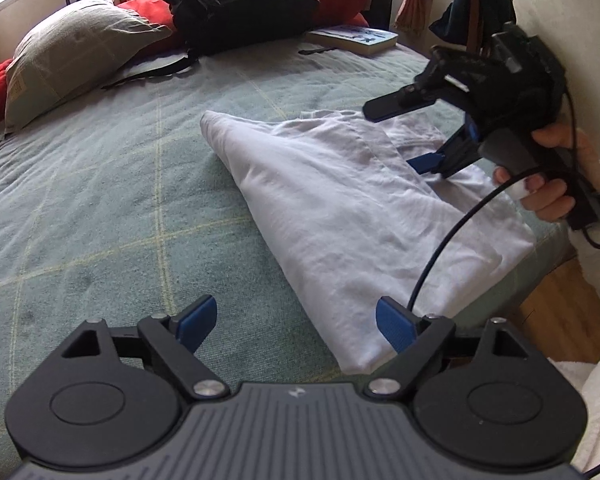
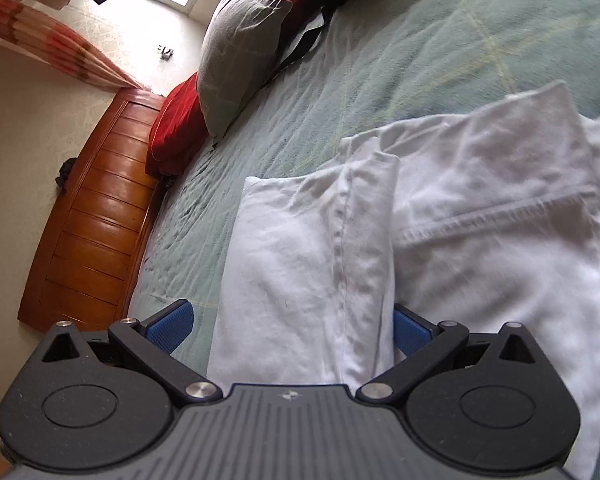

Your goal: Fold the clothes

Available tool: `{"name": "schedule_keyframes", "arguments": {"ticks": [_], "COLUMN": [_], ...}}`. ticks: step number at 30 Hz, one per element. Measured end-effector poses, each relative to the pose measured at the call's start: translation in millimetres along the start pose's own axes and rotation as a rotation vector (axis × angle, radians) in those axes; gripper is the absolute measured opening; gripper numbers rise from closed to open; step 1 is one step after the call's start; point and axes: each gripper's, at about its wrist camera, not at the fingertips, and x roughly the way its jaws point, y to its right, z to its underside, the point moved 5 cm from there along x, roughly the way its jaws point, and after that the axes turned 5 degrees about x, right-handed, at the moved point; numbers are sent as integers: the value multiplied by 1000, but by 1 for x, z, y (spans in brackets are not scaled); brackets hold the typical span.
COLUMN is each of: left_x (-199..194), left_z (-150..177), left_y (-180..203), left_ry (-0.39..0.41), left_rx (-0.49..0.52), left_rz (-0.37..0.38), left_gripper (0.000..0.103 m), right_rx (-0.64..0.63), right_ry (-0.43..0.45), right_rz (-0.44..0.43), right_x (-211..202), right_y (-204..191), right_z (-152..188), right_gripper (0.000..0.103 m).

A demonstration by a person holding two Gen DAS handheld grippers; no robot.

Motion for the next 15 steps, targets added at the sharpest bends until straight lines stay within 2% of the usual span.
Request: {"name": "schedule_keyframes", "arguments": {"ticks": [5, 9, 15], "left_x": [-8, -9, -11], "left_z": [-3, -1, 1], "left_y": [-6, -11, -15], "left_ry": [40, 55, 74], "left_rx": [-29, -39, -59], "left_rz": [25, 38, 37], "left_gripper": [87, 88, 88], "right_rx": [-28, -37, -2], "right_ry": [-38, -85, -62], "right_rz": [11, -42, -114], "right_x": [4, -2, 12], "right_y": [-7, -7, 0], "right_z": [5, 22, 1], "right_gripper": [103, 103, 103]}}
